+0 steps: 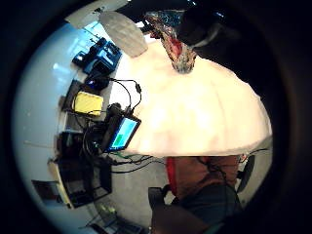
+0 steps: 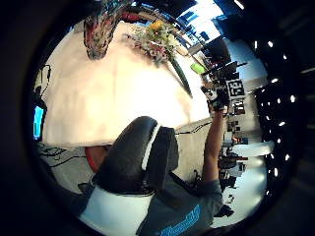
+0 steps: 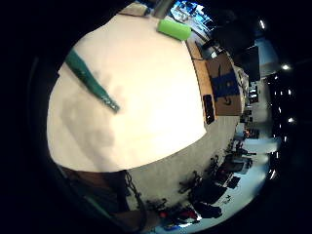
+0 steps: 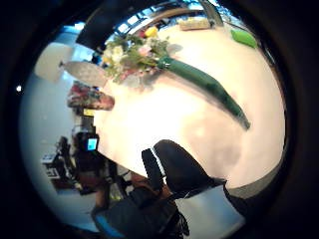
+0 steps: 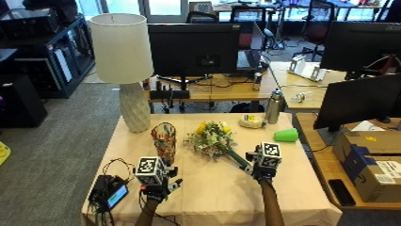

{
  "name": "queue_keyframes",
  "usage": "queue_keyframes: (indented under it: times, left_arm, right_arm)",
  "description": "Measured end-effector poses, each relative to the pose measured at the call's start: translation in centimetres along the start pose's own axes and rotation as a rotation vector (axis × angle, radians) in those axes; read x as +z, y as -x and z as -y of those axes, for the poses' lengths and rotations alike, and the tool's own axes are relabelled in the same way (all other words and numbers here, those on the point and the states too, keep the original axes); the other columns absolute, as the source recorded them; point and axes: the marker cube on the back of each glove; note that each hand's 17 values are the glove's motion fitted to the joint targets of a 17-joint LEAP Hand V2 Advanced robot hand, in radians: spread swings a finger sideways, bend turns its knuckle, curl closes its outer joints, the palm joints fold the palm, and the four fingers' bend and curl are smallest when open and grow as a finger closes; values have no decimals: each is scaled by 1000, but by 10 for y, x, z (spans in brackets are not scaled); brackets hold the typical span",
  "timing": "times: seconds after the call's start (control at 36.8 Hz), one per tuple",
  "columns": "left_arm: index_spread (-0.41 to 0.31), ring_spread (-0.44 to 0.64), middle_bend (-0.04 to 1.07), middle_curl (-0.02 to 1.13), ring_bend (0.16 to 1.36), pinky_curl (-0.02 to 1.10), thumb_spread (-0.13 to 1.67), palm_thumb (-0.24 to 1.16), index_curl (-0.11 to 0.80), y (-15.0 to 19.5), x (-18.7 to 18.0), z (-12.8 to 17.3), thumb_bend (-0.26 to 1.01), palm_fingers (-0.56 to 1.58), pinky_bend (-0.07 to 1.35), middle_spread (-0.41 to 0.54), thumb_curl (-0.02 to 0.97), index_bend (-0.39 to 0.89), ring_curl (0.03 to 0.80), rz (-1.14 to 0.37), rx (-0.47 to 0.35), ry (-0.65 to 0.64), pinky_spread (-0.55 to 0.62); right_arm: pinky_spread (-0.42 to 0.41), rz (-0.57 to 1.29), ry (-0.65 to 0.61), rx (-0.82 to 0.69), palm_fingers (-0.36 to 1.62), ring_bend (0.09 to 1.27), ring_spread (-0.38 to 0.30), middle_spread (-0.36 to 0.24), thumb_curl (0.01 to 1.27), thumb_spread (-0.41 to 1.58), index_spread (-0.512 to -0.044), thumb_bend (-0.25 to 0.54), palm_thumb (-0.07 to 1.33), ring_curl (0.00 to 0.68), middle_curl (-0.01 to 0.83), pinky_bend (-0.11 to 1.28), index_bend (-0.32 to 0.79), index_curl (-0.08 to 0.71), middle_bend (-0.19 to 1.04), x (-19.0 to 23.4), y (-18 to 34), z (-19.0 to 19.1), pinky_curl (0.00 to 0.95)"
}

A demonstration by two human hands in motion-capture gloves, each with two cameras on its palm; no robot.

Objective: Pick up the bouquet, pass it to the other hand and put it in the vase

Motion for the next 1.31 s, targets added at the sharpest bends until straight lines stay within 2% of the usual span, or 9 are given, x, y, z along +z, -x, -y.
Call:
queue_keyframes:
  times: [0.14, 0.33, 0.57, 0.79, 0.98, 1.09, 1.14, 1.2, 1.31]
  left_arm:
    - [-53, 358, 182, 222, 521, 274, 967, 75, 212, -1, 5, -1, -24, 327, 514, 124, 191, 145, 222, 0, -1, 12, 381]
    - [-54, 364, 181, 244, 526, 290, 984, 69, 233, -2, 9, 0, -25, 318, 520, 129, 214, 144, 234, 7, 12, 6, 385]
    - [-54, 366, 180, 264, 530, 305, 994, 63, 256, -6, 12, -2, -25, 310, 521, 132, 235, 146, 246, 0, 15, 20, 387]
    - [-54, 367, 177, 274, 533, 315, 997, 60, 270, -7, 17, 0, -26, 302, 524, 133, 249, 145, 255, -16, 22, 11, 388]
    - [-55, 368, 178, 281, 537, 322, 999, 58, 276, -4, 19, 1, -26, 297, 526, 133, 258, 143, 262, -26, 15, 14, 388]
    - [-55, 369, 176, 284, 539, 326, 999, 57, 281, -3, 22, 3, -26, 298, 528, 133, 262, 145, 264, -40, 17, 19, 383]
    - [-55, 368, 176, 285, 542, 328, 999, 56, 282, -5, 22, 3, -26, 298, 528, 133, 263, 144, 264, -45, 17, 25, 382]
    - [-55, 368, 176, 286, 543, 330, 1000, 56, 284, -7, 22, 3, -26, 298, 528, 133, 265, 144, 265, -52, 17, 32, 381]
    - [-55, 367, 175, 288, 547, 332, 1000, 55, 287, -13, 24, 9, -26, 297, 527, 134, 268, 143, 268, -89, 27, 35, 380]
  right_arm:
    - [309, 11, 37, 28, -155, 198, 212, 117, 215, 1000, -375, 8, 348, 122, 151, 671, 89, 117, 157, 19, -10, 11, 297]
    - [311, 192, 40, -40, -160, 195, 219, 123, 240, 1004, -377, -17, 369, 138, 163, 672, 92, 118, 156, -14, 26, -24, 308]
    - [315, 122, 121, 32, -164, 192, 223, 115, 260, 1006, -378, -23, 379, 155, 176, 658, 94, 121, 158, 2, 15, -22, 315]
    - [316, 284, 401, -48, -142, 193, 220, 113, 283, 1009, -372, -3, 432, 165, 186, 653, 105, 126, 162, 28, 34, -31, 320]
    - [288, 93, 169, 195, 343, 300, 144, 26, 358, 1065, -314, 125, 725, 190, 248, 506, 237, 204, 288, 41, 23, -15, 272]
    - [227, 29, -7, 227, 752, 350, 29, -42, 398, 1062, -309, 170, 848, 214, 264, 461, 383, 265, 269, 35, 23, -8, 254]
    - [152, 47, -61, 221, 927, 404, -32, -74, 411, 1028, -298, 156, 863, 237, 285, 458, 347, 274, 300, 34, 26, -6, 254]
    - [-2, 62, -88, 220, 1213, 471, -89, -102, 437, 927, -291, 126, 874, 280, 321, 583, 243, 270, 362, 34, 26, -4, 306]
    - [-136, 139, -114, 222, 1428, 700, -144, -136, 480, 802, -274, 85, 892, 394, 384, 621, 139, 299, 464, 35, 27, -5, 359]
